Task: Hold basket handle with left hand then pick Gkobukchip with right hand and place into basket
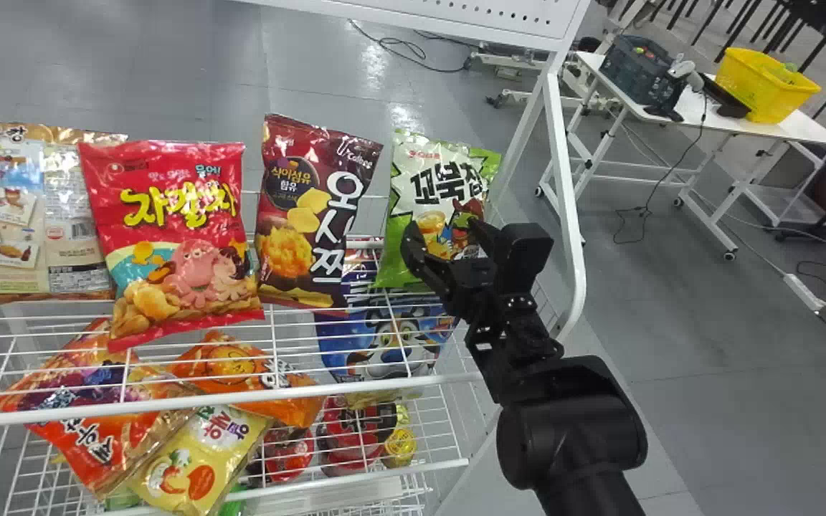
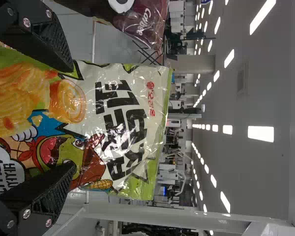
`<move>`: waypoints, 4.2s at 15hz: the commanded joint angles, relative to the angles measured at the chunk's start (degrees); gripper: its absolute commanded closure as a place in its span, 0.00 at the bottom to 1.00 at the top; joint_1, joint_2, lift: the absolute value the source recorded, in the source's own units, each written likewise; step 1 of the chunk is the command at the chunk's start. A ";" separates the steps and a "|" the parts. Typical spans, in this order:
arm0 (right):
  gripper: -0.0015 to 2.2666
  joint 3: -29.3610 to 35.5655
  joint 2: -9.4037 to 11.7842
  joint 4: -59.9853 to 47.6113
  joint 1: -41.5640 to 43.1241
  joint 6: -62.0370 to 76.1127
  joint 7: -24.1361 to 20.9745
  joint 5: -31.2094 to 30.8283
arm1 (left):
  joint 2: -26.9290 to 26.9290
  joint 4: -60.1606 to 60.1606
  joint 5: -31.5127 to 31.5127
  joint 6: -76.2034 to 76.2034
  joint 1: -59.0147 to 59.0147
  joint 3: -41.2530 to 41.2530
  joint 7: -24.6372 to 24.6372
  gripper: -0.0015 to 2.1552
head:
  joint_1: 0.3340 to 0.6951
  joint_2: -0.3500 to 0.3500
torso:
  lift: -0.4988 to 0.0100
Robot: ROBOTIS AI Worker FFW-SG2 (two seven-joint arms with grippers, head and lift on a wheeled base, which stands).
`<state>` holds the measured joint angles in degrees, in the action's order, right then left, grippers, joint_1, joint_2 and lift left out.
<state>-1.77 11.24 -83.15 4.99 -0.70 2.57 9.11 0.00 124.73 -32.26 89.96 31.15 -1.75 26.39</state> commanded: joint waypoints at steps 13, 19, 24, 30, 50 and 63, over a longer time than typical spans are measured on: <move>0.86 -1.75 -0.87 0.44 0.90 0.03 -2.22 -2.95 | 0.15 -0.19 0.00 0.07 0.85 1.40 0.59 0.97 | 1.00 0.00 | 0.92; 0.86 -0.52 -0.78 -7.12 -4.02 -1.02 -5.38 -1.55 | 0.15 4.47 -0.26 0.07 2.96 0.96 0.51 0.97 | 1.00 0.00 | 0.92; 0.86 0.98 0.45 -25.40 -13.78 -8.93 -5.38 4.78 | 0.15 4.99 0.44 0.07 2.60 -0.36 -0.37 0.97 | 1.00 0.00 | 0.92; 0.86 6.07 2.56 -43.59 -25.20 -23.35 -5.38 10.76 | 0.15 6.31 0.88 0.07 2.52 -2.47 -1.16 0.97 | 1.00 0.00 | 0.92; 0.86 8.45 11.78 -62.58 -40.76 -78.72 -3.27 15.33 | 0.15 5.26 0.79 0.07 -1.79 -3.17 -2.04 0.97 | 1.00 0.00 | 0.92; 0.86 -1.75 11.35 -62.93 -38.74 -89.38 -4.68 18.67 | 0.15 6.31 0.79 0.07 -0.74 -4.49 -2.31 0.97 | 1.00 0.00 | 0.92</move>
<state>-1.79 23.40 -147.15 -34.92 -89.96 -2.08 27.81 0.00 130.60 -31.45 89.96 29.87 -6.04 24.08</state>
